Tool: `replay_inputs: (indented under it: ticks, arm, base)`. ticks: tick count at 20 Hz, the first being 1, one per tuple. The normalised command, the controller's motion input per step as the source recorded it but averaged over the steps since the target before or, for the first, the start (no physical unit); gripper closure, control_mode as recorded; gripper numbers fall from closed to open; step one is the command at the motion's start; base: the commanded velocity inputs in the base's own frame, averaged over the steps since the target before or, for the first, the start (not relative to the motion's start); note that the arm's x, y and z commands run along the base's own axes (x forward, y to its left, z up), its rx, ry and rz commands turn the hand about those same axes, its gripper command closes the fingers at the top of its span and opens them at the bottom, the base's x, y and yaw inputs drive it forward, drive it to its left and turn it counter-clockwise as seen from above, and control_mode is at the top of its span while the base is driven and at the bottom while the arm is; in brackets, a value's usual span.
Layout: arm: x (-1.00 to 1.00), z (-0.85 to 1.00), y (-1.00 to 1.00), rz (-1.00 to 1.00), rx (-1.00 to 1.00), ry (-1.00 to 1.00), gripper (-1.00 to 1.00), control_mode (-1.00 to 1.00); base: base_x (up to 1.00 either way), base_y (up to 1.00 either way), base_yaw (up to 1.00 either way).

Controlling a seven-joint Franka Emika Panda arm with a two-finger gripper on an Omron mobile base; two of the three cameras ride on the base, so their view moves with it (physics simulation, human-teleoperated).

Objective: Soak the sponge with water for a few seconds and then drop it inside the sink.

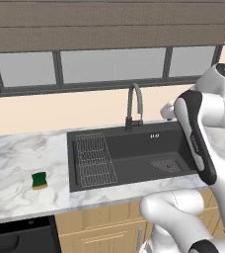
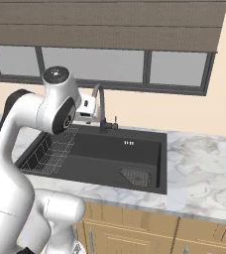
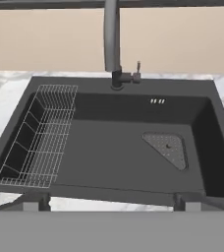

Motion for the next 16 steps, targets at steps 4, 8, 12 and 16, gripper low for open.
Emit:
replay_inputs:
  ticks: [4, 8, 12, 16]
  arm:
    - [-0.03, -0.01, -0.13, 0.04, 0.10, -0.19, -1.00, -1.00]
    - [0.00, -0.13, -0.11, 0.03, 0.08, -0.19, -1.00, -1.00]
    - [0.00, -0.16, -0.17, 0.04, 0.05, -0.21, -1.00, -1.00]
    - [-0.03, -0.10, -0.05, 0.01, 0.05, -0.18, -1.00, -1.00]
  base:
    - [0.00, 0.00, 0.00]
    - [0.00, 0.00, 0.00]
    - [0.00, 0.00, 0.00]
    - [0.00, 0.00, 0.00]
